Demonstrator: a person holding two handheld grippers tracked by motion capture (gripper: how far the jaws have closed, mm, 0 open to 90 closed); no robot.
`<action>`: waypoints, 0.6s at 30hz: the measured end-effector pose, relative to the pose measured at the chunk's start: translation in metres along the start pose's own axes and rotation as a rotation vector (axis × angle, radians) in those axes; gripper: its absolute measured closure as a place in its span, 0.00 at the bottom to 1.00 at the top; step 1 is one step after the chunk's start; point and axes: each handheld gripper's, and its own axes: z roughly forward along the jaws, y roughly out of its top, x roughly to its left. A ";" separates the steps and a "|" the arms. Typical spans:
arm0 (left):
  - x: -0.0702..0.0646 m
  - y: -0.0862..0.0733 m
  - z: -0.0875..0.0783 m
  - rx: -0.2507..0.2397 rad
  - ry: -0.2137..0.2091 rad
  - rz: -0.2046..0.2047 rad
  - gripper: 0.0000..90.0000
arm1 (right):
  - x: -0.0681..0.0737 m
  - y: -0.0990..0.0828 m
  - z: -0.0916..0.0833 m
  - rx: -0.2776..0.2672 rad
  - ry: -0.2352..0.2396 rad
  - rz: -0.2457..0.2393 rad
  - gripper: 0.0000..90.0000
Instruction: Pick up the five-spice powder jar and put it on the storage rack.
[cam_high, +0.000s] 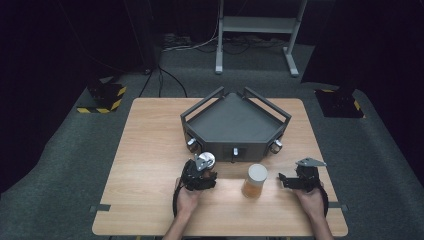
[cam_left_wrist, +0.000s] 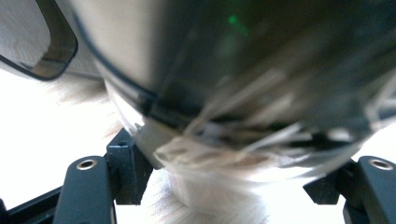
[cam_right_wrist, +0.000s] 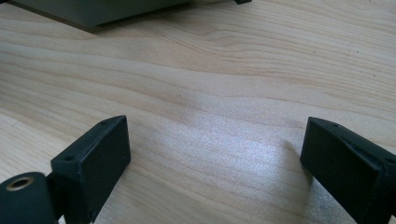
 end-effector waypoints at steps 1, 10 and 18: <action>0.004 0.009 -0.005 0.031 -0.015 0.034 0.34 | 0.000 0.000 0.000 0.000 0.000 0.000 0.09; -0.015 0.001 -0.003 -0.143 -0.049 -0.217 0.34 | 0.000 0.000 0.000 0.000 0.000 0.000 0.09; -0.012 0.020 -0.016 -0.141 -0.093 -0.180 0.34 | 0.000 0.000 0.000 0.000 0.000 0.000 0.09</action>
